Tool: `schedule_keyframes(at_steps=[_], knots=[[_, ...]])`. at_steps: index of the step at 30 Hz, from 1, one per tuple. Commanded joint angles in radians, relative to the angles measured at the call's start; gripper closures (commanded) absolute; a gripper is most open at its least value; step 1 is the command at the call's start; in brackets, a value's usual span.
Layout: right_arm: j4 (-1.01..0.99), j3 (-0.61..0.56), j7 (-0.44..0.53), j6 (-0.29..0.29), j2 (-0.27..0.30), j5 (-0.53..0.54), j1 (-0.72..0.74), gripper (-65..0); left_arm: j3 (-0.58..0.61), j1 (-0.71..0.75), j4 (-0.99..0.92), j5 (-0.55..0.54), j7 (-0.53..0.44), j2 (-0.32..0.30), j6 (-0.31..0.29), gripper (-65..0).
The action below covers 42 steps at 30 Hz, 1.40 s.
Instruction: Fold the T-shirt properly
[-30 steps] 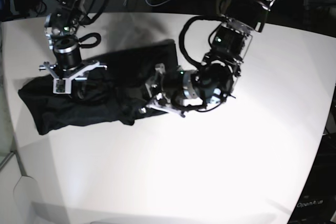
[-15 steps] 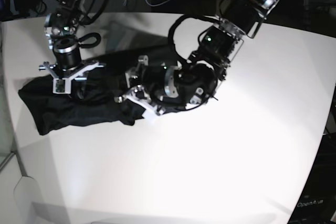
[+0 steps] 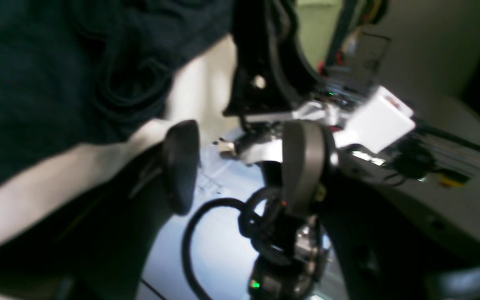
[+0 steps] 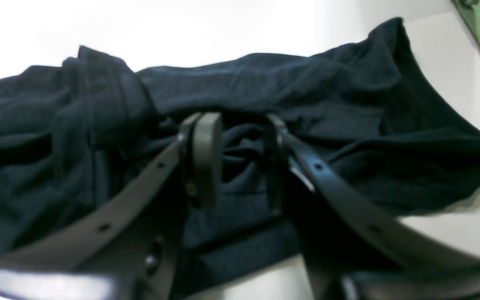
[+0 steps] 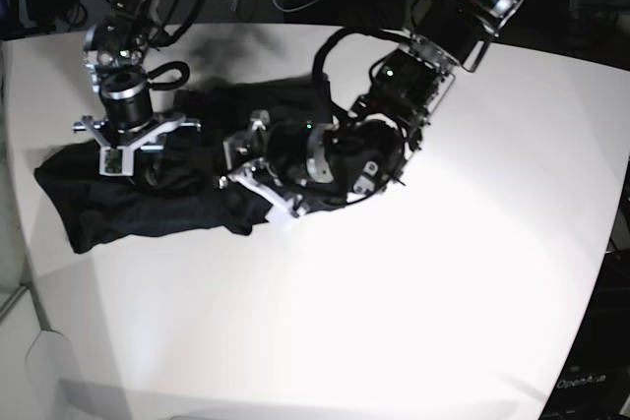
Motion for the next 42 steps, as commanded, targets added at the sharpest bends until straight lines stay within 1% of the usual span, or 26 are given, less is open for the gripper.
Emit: schedule_keyframes(at_steps=[1, 3, 5, 8, 9, 10, 11, 13, 15, 16, 18, 22, 23, 25, 27, 29, 35, 39, 42], knots=[[0.02, -0.001, 0.028, 0.0, 0.001, 0.013, 0.005, -19.0, -0.008, -0.016, 0.021, -0.022, -0.004, 0.009, -0.017, -31.1], [0.022, -0.001, 0.028, 0.0, 0.001, 0.013, 0.005, -19.0, -0.039, 0.016, 0.021, -0.028, -0.009, -0.008, -0.024, -31.1], [0.022, 0.002, 0.028, 0.0, 0.001, 0.013, 0.005, -19.0, -0.107, 0.05, 0.013, -0.03, -0.009, -0.014, -0.031, -31.1], [0.022, 0.002, 0.028, 0.0, 0.001, 0.013, 0.005, -19.0, -0.213, 0.074, -0.031, 0.004, -0.009, -0.007, -0.033, -31.1], [0.022, -0.001, 0.028, 0.0, 0.001, 0.013, 0.005, -18.9, -0.229, 0.067, -0.056, 0.015, -0.009, 0.006, -0.033, -30.9], [0.022, -0.001, 0.028, 0.0, 0.001, 0.013, 0.005, -18.9, -0.234, 0.059, -0.082, 0.019, -0.007, 0.013, -0.033, -29.0], [0.022, -0.001, 0.028, 0.0, 0.001, 0.013, 0.005, -18.9, -0.234, 0.05, -0.11, 0.018, -0.007, 0.021, -0.033, -24.9], [0.022, -0.003, 0.028, 0.0, 0.001, 0.013, 0.005, -18.9, -0.234, 0.03, -0.166, 0.01, -0.007, 0.029, -0.033, -13.1], [0.022, -0.003, 0.028, 0.0, 0.001, 0.013, 0.007, -18.9, -0.237, 0.012, -0.22, 0.01, 0.001, 0.053, -0.031, -2.0], [0.022, -0.003, 0.028, 0.0, 0.001, 0.013, 0.007, -18.9, -0.237, -0.001, -0.249, 0.009, 0.002, 0.061, -0.03, 0.0], [0.022, -0.003, 0.028, 0.0, 0.001, 0.013, 0.007, -18.9, -0.233, -0.027, -0.285, 0.007, 0.005, 0.07, -0.024, 0.0], [0.022, -0.001, 0.028, 0.002, 0.001, 0.013, 0.007, -18.9, -0.236, -0.038, -0.332, 0.016, 0.044, 0.099, -0.019, 0.0], [0.022, -0.001, 0.028, 0.002, 0.001, 0.013, 0.007, -18.9, -0.234, -0.038, -0.338, 0.018, 0.042, 0.104, -0.007, 0.0], [0.022, -0.001, 0.028, 0.002, 0.001, 0.013, 0.007, -18.9, -0.234, -0.039, -0.344, 0.019, 0.04, 0.107, 0.056, 0.0], [0.022, -0.001, 0.028, 0.002, 0.001, 0.013, 0.008, -18.9, -0.234, -0.039, -0.344, 0.032, 0.039, 0.112, 0.136, 0.0], [0.022, -0.001, 0.028, 0.002, 0.001, 0.013, 0.01, -18.9, -0.236, -0.039, -0.343, 0.048, 0.039, 0.112, 0.185, 0.0], [0.022, -0.001, 0.028, 0.002, 0.001, 0.013, 0.011, -18.9, -0.234, -0.039, -0.344, 0.055, 0.039, 0.112, 0.266, 0.0], [0.022, -0.001, 0.028, 0.002, 0.001, 0.013, 0.011, -18.9, -0.24, -0.039, -0.344, 0.131, 0.033, 0.112, 0.273, 0.0], [0.036, -0.001, 0.028, 0.002, 0.001, 0.013, 0.008, -18.9, -0.234, -0.038, -0.346, 0.2, -0.009, 0.107, 0.273, 0.0]])
